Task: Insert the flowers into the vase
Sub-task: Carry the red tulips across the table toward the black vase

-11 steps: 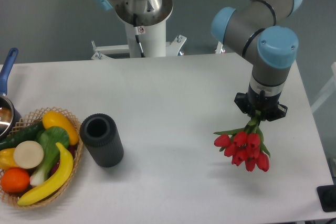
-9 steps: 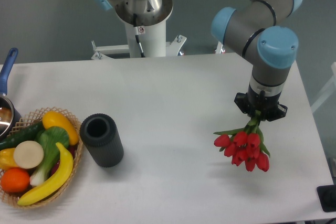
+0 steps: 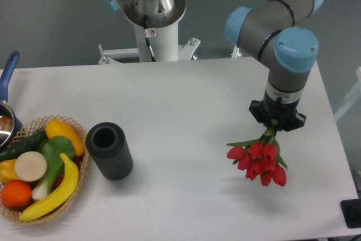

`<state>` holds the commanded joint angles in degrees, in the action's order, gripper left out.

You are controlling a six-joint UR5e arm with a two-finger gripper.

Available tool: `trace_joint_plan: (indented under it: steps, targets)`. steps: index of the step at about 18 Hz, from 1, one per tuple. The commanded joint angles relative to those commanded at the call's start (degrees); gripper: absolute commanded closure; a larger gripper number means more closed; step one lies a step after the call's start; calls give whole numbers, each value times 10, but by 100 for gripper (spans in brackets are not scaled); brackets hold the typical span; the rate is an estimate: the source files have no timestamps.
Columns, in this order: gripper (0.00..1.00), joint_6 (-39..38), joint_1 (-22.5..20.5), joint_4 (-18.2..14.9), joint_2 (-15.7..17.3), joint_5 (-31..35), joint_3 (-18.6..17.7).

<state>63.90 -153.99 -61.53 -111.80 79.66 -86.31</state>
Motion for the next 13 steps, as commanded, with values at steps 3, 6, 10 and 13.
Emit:
trace_joint_plan:
  steps: [3,6,10,13]
  targets:
    - [100,-24,-3,8,6,-118,4]
    - [98,-45,-4,36,8,-202,7]
    - [95,-99,0,62,3,-345,16]
    - [95,-104,28,109,4,-353,15]
